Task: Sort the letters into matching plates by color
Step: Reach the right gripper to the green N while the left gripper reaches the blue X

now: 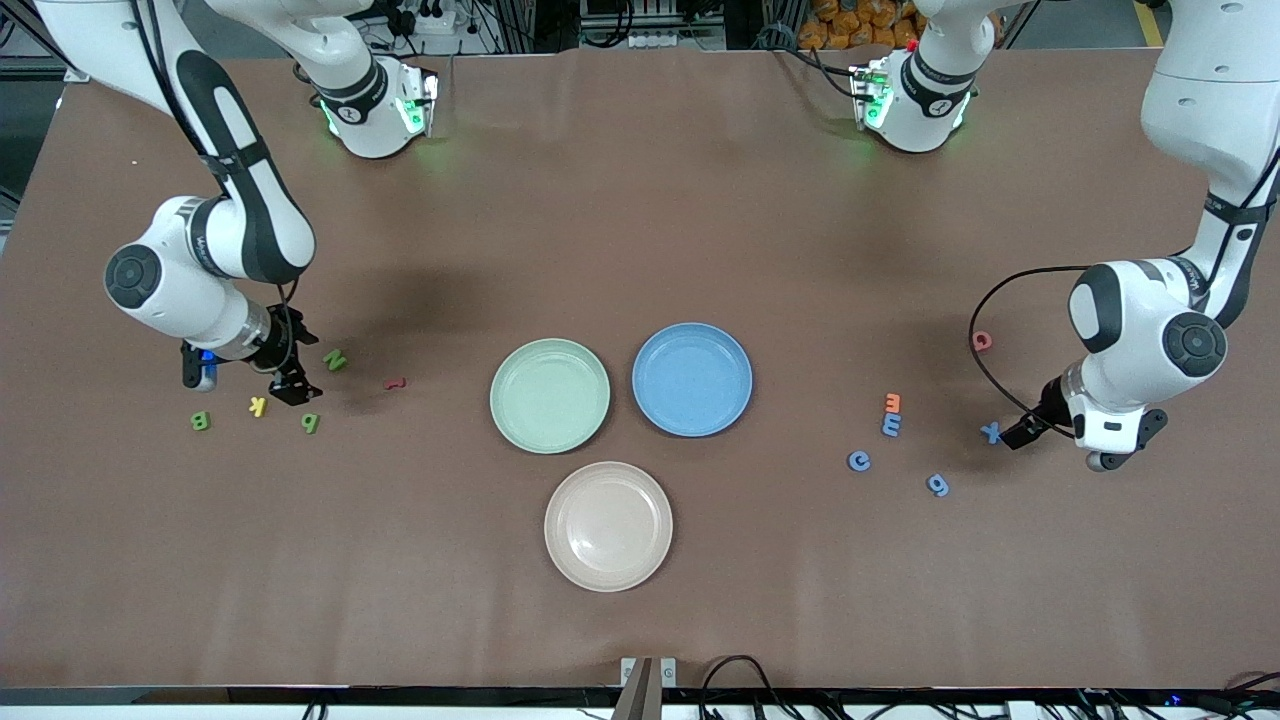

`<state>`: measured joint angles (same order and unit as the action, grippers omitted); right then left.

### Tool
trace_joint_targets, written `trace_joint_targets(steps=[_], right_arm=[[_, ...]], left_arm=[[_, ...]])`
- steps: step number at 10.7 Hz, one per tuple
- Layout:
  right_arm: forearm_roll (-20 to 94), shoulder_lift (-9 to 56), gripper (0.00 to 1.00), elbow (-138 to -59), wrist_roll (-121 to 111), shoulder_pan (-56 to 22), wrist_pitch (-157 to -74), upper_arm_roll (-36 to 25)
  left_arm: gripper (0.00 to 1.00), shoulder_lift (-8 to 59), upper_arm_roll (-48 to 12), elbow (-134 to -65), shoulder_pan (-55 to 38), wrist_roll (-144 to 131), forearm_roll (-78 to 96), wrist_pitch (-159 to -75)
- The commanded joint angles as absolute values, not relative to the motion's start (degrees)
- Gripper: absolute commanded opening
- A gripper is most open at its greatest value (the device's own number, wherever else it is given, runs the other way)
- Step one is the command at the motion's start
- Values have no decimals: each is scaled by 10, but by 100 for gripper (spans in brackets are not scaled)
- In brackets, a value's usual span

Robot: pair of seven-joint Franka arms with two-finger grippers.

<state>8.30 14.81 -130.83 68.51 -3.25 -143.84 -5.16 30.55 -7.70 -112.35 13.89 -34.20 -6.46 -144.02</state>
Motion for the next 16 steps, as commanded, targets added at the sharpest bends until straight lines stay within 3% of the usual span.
trace_joint_targets(steps=[1, 7, 16], right_arm=[[87, 159, 100, -1336, 666, -30, -1476, -52], [87, 192, 100, -1340, 635, -22, -1494, -52], [87, 210, 97, -1345, 612, -30, -1504, -51]], left_arm=[[100, 311, -76, -1119, 115, -352, -29, -1450], [100, 349, -76, -1114, 108, -352, -30, -1478], [100, 350, -75, -1113, 111, -340, -38, -1483]])
